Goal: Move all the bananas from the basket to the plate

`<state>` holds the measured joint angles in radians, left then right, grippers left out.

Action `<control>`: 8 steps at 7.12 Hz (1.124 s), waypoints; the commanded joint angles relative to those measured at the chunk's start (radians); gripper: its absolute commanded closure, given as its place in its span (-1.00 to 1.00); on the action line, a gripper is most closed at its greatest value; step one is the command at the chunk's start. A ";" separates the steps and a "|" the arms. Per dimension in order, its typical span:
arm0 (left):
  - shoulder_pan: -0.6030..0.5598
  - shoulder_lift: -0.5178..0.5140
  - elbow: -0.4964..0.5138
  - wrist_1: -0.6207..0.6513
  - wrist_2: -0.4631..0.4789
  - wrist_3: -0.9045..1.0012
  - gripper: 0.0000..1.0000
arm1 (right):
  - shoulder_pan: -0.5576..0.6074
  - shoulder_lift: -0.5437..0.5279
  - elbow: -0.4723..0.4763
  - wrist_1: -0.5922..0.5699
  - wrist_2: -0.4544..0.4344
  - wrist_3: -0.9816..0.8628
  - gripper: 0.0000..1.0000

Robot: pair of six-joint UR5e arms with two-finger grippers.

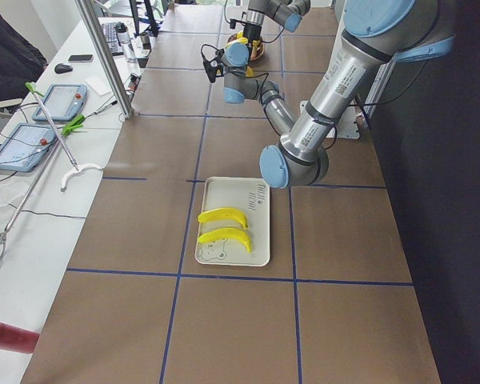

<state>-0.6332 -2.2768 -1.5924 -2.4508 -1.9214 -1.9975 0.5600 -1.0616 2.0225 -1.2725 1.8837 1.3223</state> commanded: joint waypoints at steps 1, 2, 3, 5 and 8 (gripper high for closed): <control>0.013 -0.010 0.017 -0.014 0.004 -0.003 -0.97 | 0.000 0.000 0.008 -0.001 0.000 0.000 0.95; 0.023 -0.010 0.020 -0.017 0.004 -0.003 -0.09 | -0.002 0.000 0.012 -0.001 0.000 0.000 0.95; 0.026 -0.010 0.025 -0.019 0.002 0.014 0.79 | -0.002 -0.001 0.012 -0.001 0.000 0.000 0.94; 0.024 -0.009 0.023 -0.020 0.001 0.014 1.00 | -0.009 -0.001 0.010 -0.001 0.000 0.002 0.44; 0.020 -0.004 0.023 -0.019 0.002 0.014 1.00 | -0.012 -0.001 0.033 -0.001 0.000 0.049 -1.00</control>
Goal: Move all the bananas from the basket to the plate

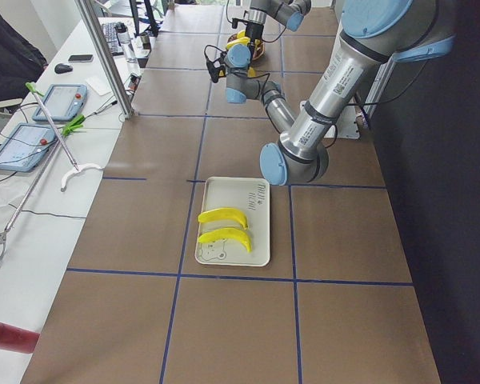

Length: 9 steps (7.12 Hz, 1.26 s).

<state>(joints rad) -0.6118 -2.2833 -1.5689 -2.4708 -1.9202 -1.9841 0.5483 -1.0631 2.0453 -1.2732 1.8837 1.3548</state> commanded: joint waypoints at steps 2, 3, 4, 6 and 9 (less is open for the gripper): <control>-0.014 0.013 0.004 0.015 0.003 0.025 1.00 | 0.008 -0.009 0.056 -0.003 0.009 0.017 -1.00; -0.029 0.080 0.001 0.062 -0.003 0.072 1.00 | 0.016 -0.050 0.114 -0.009 0.015 0.015 -1.00; -0.057 0.134 -0.009 0.140 -0.014 0.179 1.00 | 0.044 -0.089 0.140 -0.018 0.046 0.015 -1.00; -0.147 0.249 -0.170 0.461 -0.036 0.458 1.00 | 0.201 -0.196 0.142 -0.021 0.214 -0.005 -1.00; -0.178 0.494 -0.299 0.644 0.013 0.742 1.00 | 0.225 -0.258 0.130 -0.021 0.207 -0.023 -1.00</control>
<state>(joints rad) -0.7763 -1.8710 -1.8455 -1.8553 -1.9169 -1.2965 0.7682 -1.3106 2.1804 -1.2946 2.0926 1.3352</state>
